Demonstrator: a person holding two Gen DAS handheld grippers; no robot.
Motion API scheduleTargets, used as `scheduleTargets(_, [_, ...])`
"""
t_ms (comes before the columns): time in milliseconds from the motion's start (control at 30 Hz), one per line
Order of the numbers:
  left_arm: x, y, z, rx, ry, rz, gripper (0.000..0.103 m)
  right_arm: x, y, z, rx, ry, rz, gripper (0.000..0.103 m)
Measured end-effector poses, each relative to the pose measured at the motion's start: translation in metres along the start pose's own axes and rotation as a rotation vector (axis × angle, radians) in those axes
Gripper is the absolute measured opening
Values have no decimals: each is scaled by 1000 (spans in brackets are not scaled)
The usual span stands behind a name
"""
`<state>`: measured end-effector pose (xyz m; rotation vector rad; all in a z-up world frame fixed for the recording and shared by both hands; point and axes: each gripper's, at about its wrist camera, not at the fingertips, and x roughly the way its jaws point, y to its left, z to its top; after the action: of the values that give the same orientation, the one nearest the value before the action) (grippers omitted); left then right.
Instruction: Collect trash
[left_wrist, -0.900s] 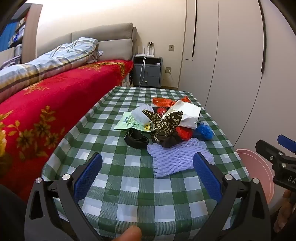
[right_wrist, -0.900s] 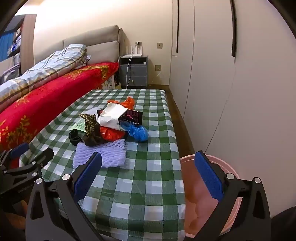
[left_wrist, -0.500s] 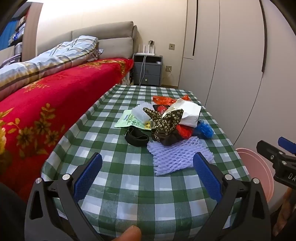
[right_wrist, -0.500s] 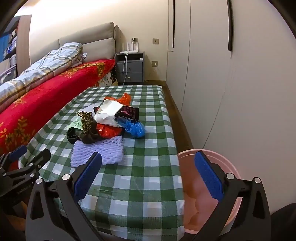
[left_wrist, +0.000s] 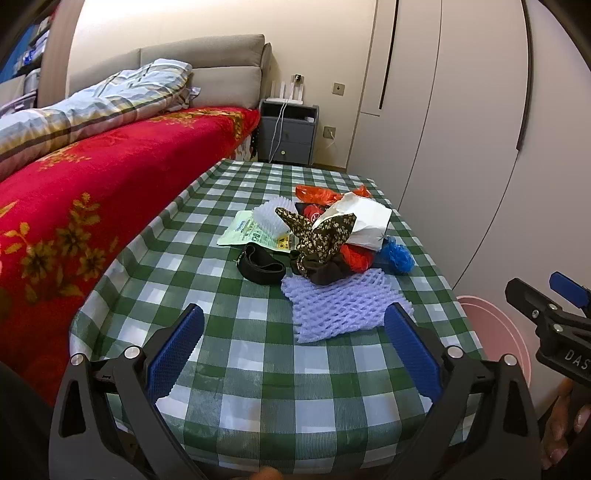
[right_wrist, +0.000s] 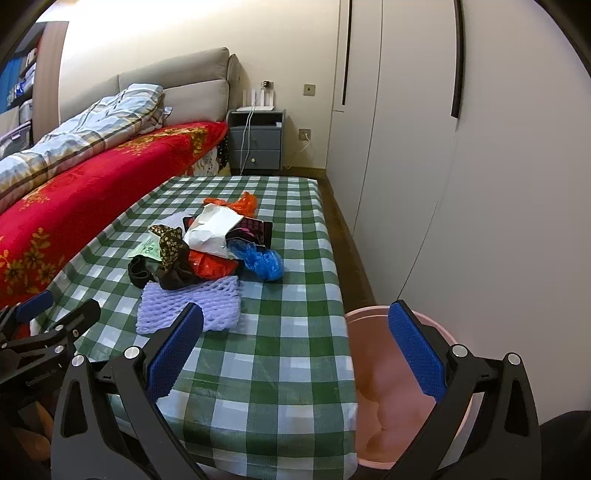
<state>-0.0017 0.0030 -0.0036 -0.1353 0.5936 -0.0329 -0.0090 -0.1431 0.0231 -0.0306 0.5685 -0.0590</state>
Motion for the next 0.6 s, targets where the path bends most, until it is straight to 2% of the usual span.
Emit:
scheduleTargets(267, [0,-6,0,17,7,-21,94,0,0,0,4,2,0,98])
scheduleTargets(600, [-2,-5,2,21,0,-12,94,-5,2,0,3,-21,-1,96])
